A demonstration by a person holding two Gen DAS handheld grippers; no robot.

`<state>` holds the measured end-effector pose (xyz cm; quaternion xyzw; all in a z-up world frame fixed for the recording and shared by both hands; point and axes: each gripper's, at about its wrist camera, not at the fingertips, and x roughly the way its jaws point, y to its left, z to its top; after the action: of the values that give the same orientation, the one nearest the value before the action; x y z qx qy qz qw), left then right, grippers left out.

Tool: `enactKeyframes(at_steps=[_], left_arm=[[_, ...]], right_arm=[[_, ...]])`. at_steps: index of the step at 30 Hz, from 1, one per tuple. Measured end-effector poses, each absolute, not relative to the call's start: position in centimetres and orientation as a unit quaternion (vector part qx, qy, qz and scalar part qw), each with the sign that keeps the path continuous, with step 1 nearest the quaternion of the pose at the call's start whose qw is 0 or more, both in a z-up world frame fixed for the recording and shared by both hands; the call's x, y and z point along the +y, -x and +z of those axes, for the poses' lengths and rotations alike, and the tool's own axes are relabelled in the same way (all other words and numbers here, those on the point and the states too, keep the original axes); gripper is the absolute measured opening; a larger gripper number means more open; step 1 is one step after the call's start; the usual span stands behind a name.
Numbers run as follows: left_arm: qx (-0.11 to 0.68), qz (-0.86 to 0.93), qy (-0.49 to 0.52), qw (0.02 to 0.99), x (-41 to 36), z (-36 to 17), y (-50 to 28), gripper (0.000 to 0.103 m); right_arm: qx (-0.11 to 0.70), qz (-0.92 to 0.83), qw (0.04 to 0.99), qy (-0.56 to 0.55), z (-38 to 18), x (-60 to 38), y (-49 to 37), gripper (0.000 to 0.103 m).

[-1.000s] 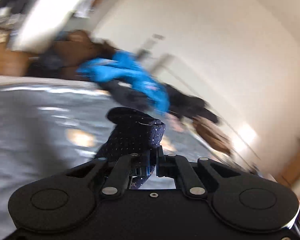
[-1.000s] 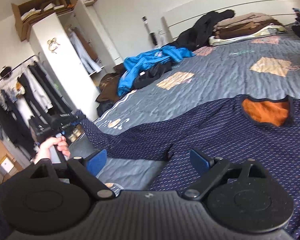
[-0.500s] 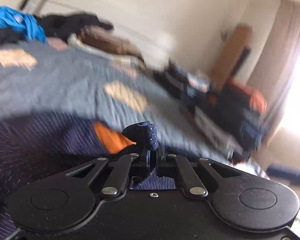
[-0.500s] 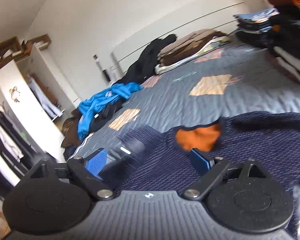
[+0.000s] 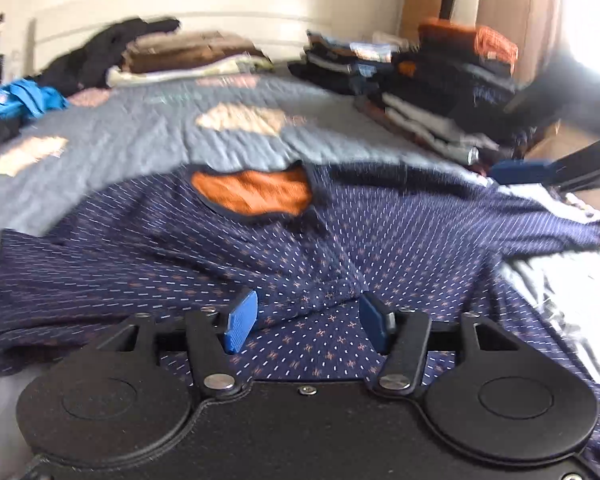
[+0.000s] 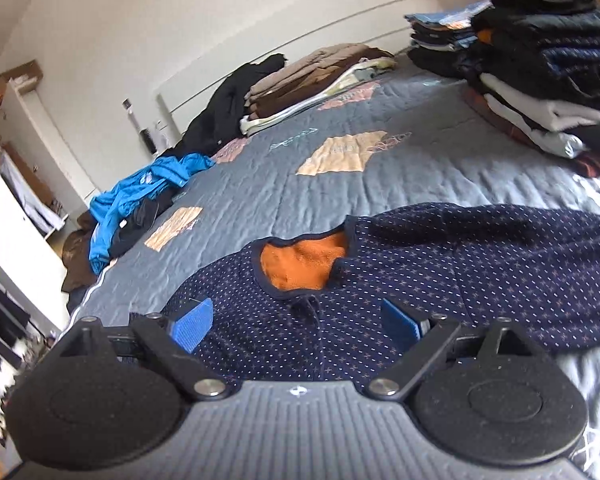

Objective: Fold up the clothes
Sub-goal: 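Move the right gripper to the other sleeve and grasp it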

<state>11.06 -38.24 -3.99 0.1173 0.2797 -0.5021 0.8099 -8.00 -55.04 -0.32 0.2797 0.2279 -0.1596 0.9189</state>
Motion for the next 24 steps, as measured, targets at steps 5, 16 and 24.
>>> enactKeyframes(at_steps=[5, 16, 24], left_arm=[[0.272, -0.475, -0.121, 0.828, -35.4, -3.6, -10.8, 0.067], [0.276, -0.455, -0.067, 0.844, -33.8, -2.5, -13.6, 0.069], [0.283, -0.454, -0.039, 0.844, -33.4, -2.3, -14.4, 0.069]], right_arm=[[0.258, -0.153, 0.925, -0.234, -1.9, -53.5, 6.2, 0.091], [0.257, -0.087, 0.879, -0.392, -7.7, -54.3, 4.1, 0.088], [0.242, -0.073, 0.804, -0.538, -11.6, -54.7, 4.2, 0.088]])
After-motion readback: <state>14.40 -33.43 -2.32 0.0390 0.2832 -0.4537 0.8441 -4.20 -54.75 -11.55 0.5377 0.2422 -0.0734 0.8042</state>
